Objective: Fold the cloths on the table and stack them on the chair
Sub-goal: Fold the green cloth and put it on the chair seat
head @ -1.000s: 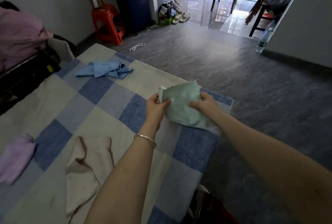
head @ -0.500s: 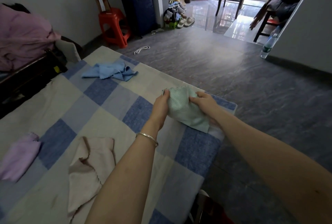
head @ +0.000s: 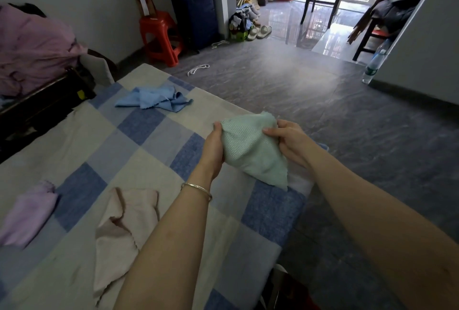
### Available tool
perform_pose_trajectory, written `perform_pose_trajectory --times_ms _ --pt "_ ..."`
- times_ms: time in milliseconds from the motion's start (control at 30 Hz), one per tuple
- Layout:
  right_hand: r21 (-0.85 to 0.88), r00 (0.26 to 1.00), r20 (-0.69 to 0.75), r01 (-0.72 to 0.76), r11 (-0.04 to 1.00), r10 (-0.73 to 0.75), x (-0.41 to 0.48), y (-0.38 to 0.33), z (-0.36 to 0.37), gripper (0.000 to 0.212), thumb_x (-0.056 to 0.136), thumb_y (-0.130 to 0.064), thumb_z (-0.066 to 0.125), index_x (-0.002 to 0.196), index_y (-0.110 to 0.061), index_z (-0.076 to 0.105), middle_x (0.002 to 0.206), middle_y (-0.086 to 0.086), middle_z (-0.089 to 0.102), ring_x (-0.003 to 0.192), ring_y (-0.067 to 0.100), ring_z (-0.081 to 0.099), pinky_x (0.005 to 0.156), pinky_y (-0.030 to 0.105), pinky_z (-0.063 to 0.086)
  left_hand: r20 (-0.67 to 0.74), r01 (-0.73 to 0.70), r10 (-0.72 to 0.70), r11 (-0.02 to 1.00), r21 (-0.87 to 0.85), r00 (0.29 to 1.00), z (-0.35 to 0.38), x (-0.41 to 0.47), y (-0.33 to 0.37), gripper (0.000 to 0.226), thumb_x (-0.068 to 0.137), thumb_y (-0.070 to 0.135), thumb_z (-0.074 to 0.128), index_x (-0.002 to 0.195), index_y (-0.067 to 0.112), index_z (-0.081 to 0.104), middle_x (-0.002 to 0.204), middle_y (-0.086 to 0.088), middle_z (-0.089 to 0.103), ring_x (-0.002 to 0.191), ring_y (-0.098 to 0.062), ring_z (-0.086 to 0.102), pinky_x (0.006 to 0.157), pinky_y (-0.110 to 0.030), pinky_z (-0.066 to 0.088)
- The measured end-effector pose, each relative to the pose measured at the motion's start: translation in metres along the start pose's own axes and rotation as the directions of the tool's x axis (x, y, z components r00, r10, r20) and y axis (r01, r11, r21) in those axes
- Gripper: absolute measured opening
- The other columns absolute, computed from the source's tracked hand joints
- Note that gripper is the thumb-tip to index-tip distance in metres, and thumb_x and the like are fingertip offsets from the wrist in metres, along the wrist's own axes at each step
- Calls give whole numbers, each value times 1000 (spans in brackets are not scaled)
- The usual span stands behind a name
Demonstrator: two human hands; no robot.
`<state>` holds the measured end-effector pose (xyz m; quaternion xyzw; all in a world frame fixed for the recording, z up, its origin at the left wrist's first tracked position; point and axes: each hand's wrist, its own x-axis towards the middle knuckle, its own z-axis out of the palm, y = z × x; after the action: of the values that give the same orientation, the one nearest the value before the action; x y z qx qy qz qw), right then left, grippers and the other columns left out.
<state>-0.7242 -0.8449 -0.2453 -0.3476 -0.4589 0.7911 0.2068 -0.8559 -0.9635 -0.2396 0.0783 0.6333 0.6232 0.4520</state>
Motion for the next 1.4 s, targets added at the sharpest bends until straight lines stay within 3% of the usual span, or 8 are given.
perform_pose_trajectory --times_ms 100,233,333,467,600,867,1100,1400 --pt "-5 999 -19 46 999 -46 1 -4 4 15 79 9 61 89 -2 64 76 3 74 73 15 70 68 23 57 78 -33 31 999 21 996 -4 0 -6 50 92 53 42 126 18 54 119 4 62 104 -15 61 85 -34 52" --pt "36 995 -40 94 995 -93 -1 -9 7 14 79 7 63 90 -2 65 78 7 74 73 18 70 67 26 58 152 -104 82 985 140 985 -11 6 -22 35 84 38 64 111 15 64 113 -4 68 105 -22 63 93 -37 50" --pt "64 991 -58 122 990 -119 -1 -12 6 12 82 7 60 89 -2 63 72 5 73 67 17 69 65 26 58 105 -119 99 973 200 989 -17 11 -34 14 89 24 60 92 12 66 104 -10 65 101 -25 59 97 -38 45" --pt "-102 996 -67 45 994 -52 0 -7 -3 12 89 -13 60 98 -5 60 60 -4 65 51 6 58 55 21 51 41 -92 88 989 112 995 -18 8 -34 24 97 20 45 112 7 60 116 -10 63 111 -24 58 101 -37 45" --pt "-279 993 -59 -118 953 106 2 6 -7 30 88 -38 60 105 -14 64 85 0 71 78 12 66 75 23 55 20 -79 78 995 65 997 -14 6 -26 24 99 24 41 111 11 58 103 -3 63 97 -18 59 82 -32 50" --pt "-360 987 -69 -161 919 145 -2 12 -13 13 82 -12 68 92 -4 70 96 13 71 90 26 66 91 37 51 67 -74 71 996 44 995 -15 5 -10 17 95 28 49 107 19 59 102 2 65 94 -15 61 80 -32 51" --pt "-257 994 -102 2 966 -29 1 3 -12 7 90 -12 58 95 -10 63 90 6 69 77 17 66 65 25 56 112 -2 -12 992 129 994 -24 4 -17 41 87 5 60 123 20 48 102 2 64 85 -11 61 71 -22 49" --pt "-235 993 -115 -34 971 7 4 -3 -11 14 82 -13 66 94 -6 62 90 14 66 81 26 63 80 41 52 131 -51 26 981 185 991 -27 8 -35 11 91 17 56 86 18 65 91 0 64 93 -15 55 91 -30 42"
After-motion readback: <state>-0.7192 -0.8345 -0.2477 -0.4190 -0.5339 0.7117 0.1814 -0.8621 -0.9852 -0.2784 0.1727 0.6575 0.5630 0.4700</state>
